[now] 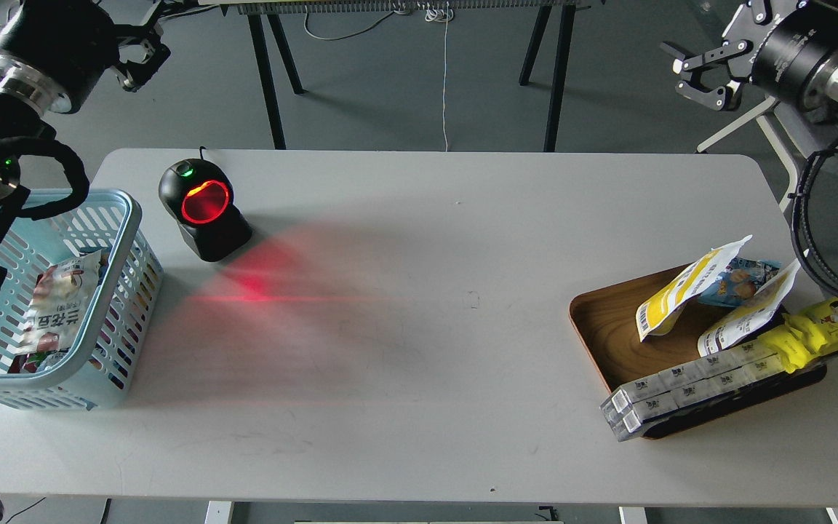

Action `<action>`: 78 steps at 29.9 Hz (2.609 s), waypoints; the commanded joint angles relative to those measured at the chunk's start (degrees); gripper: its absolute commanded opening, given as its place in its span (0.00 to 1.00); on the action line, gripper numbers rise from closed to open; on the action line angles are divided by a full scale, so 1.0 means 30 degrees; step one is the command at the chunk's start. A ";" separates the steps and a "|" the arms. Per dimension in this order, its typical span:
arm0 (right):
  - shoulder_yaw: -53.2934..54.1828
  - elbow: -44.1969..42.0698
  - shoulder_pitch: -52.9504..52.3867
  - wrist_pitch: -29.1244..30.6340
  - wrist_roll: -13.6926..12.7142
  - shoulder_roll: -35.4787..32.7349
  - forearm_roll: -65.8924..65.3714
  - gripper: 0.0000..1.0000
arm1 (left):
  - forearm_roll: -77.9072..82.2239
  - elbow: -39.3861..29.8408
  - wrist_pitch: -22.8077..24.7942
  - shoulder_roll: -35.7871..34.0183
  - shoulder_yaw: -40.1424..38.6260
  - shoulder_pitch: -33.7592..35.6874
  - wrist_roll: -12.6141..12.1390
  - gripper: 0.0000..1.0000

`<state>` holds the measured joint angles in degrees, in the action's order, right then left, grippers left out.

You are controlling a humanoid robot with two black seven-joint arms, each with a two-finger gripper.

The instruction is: Scan snack and place in basket

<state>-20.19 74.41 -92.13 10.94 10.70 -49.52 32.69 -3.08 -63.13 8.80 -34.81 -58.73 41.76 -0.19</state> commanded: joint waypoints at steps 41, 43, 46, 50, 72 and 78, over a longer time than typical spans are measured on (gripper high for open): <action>-1.6474 0.8301 -1.1745 -0.3967 -0.5705 -0.0661 -0.4803 0.99 | 0.0000 0.0007 -0.0031 -0.0672 -0.0080 -0.0501 0.0006 1.00; -1.6444 0.8301 -1.1246 -0.3967 -0.5647 -0.0836 -0.4803 0.99 | 0.0000 0.0007 -0.0061 -0.0672 -0.0051 -0.0501 0.0006 1.00; -1.6152 0.8301 -1.0630 -0.4026 -0.5617 -0.1042 -0.4803 0.98 | 0.0000 0.0007 -0.0061 -0.0672 -0.0021 -0.0472 0.0006 1.00; -1.5479 0.8301 -0.9460 -0.4231 -0.5617 -0.1042 -0.4832 0.96 | 0.0000 -0.0022 -0.0119 -0.0672 -0.0051 -0.0472 0.0006 1.00; -1.1463 0.8096 -0.4388 -0.7131 -0.6086 -0.0720 -0.6150 0.29 | 0.0000 0.0007 -0.0178 -0.0496 -0.0021 -0.0472 0.0035 1.00; -1.1434 0.7861 -0.4038 -0.7278 -0.6144 -0.0749 -0.6239 0.00 | 0.0029 0.0007 -0.0178 -0.0525 -0.0021 -0.0472 0.0035 1.00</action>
<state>-54.56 98.16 -104.98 -10.77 -7.57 -51.75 14.02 -3.01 -63.10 8.26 -36.31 -58.81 40.34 -0.12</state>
